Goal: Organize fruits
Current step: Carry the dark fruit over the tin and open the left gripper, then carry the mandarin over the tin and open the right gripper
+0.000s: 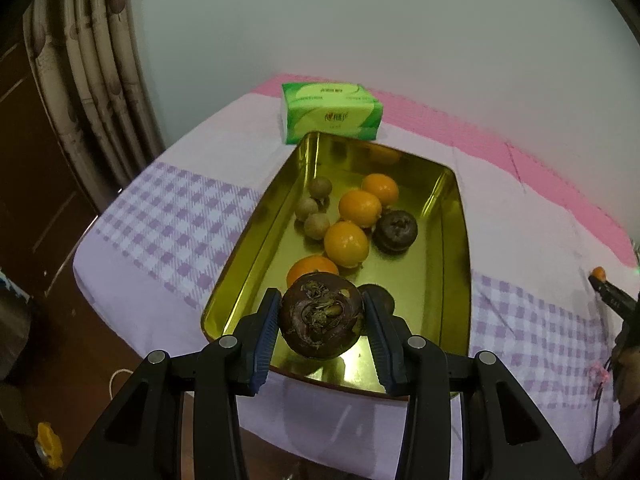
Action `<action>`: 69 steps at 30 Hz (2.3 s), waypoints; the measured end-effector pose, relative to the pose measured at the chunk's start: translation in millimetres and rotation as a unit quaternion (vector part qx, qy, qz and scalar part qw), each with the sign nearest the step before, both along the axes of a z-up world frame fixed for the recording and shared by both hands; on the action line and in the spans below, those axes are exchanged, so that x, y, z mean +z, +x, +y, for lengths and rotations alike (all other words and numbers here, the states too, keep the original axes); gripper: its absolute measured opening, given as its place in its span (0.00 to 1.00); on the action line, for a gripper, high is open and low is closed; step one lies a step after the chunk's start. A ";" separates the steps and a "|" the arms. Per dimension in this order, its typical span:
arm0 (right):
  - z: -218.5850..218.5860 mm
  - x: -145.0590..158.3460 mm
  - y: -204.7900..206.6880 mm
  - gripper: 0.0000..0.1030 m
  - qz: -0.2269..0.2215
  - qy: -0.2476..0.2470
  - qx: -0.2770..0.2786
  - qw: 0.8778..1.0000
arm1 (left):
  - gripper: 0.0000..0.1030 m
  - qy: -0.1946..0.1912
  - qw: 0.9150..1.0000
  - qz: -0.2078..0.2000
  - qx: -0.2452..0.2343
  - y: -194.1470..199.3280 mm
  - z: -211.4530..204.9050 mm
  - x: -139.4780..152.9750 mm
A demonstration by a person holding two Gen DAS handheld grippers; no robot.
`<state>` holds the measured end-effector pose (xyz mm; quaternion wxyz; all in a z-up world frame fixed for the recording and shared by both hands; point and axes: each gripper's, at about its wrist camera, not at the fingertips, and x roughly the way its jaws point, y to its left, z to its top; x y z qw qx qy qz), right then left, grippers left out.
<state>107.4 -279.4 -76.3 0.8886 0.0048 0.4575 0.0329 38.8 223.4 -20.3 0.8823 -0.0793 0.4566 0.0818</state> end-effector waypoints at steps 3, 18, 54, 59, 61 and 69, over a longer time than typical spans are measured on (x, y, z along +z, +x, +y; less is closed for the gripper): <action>1.6 -0.2 0.4 0.35 0.000 0.000 0.000 1.000 | 0.42 -0.005 1.000 0.004 0.003 2.3 1.4 -3.2; 2.0 0.4 0.4 0.35 0.000 -0.001 0.000 1.000 | 0.42 0.015 1.000 0.022 -0.017 10.8 -12.5 -15.6; 15.0 3.1 -16.1 0.34 0.008 0.014 0.001 1.000 | 0.43 0.068 0.997 0.038 -0.017 13.1 -24.2 -20.1; 30.4 9.8 -27.7 0.34 0.007 0.029 0.013 0.999 | 0.43 0.071 0.997 0.039 -0.015 12.9 -25.4 -18.9; 35.8 12.9 -33.0 0.34 0.006 0.034 0.020 0.999 | 0.43 0.070 0.997 0.038 -0.014 12.7 -25.5 -18.5; 83.4 37.9 -46.0 0.34 -0.007 0.058 0.071 0.996 | 0.51 0.072 0.997 0.040 -0.007 10.2 -24.1 -14.3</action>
